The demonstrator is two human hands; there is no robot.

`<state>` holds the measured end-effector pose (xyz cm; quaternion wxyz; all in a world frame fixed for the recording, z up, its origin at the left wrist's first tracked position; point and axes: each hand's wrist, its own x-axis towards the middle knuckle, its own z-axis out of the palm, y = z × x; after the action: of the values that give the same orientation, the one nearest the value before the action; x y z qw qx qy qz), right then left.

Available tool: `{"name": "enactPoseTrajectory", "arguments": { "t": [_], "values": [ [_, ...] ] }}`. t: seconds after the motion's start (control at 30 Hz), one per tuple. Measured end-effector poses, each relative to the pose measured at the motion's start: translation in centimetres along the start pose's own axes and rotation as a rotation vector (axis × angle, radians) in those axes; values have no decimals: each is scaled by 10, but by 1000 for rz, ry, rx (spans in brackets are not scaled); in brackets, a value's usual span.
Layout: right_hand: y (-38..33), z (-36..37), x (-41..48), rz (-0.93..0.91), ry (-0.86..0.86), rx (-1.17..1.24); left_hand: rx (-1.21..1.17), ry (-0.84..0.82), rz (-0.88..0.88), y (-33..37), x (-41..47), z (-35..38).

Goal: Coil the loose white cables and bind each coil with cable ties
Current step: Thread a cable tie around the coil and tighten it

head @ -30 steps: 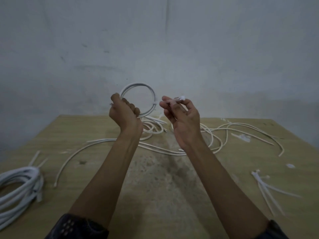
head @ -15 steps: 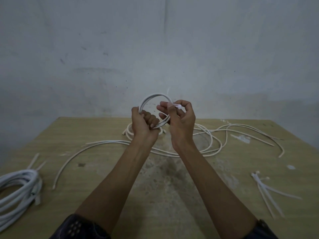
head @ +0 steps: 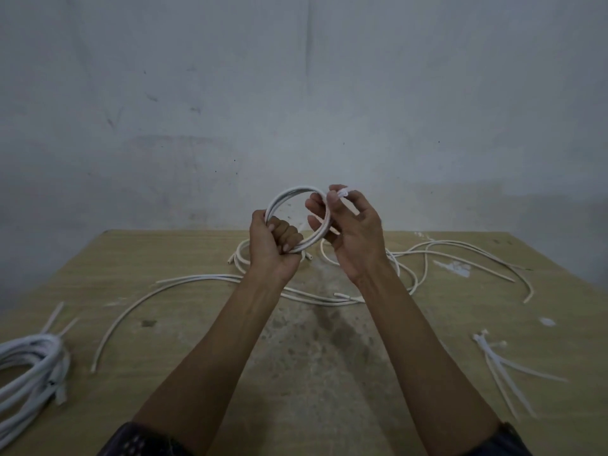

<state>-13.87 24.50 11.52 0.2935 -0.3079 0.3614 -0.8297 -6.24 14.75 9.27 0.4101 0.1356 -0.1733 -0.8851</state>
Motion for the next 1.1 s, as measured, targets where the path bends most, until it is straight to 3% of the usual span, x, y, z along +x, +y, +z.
{"name": "enactPoseTrajectory", "arguments": {
  "t": [0.07, 0.17, 0.23, 0.3, 0.37, 0.4, 0.47, 0.53, 0.63, 0.73, 0.8, 0.9, 1.0, 1.1],
  "values": [
    [3, -2, 0, -176, 46, -243, 28, 18, -25, -2, 1, -3],
    [11, -4, 2, -282, 93, -409, 106, 133, -55, -7, 9, -11],
    [16, -9, 5, -308, 122, -486, 327, 253, 69, -10, 14, -15],
    [21, -15, 6, -316, 141, -573, 749, 400, 521, -7, 18, -19],
    [24, -18, 5, -315, 137, -636, 1098, 235, 1108, -2, 8, -15],
    [25, -17, 4, -316, 134, -650, 1204, 76, 1211, -1, -2, -8],
    [24, -14, 0, -338, 139, -683, 1353, -165, 1055, -4, -12, 3],
    [19, -13, -2, -388, 185, -760, 1427, -279, 818, -12, -10, 4],
    [13, -14, 0, -403, 173, -874, 1203, -354, 651, -21, -2, -3],
    [8, -6, -2, -358, 36, -1032, 1056, -313, 671, -21, -4, -4],
    [2, 0, -5, -349, -152, -1100, 975, -234, 703, -18, -8, -1],
    [-2, 3, -7, -317, -314, -1269, 868, -187, 591, -13, -15, 4],
    [0, 1, -1, -386, -125, -1343, 982, -191, 607, -13, -15, 1],
    [-1, -3, 0, -443, 70, -1157, 1053, -319, 713, -12, -14, 1]
  ]
}}
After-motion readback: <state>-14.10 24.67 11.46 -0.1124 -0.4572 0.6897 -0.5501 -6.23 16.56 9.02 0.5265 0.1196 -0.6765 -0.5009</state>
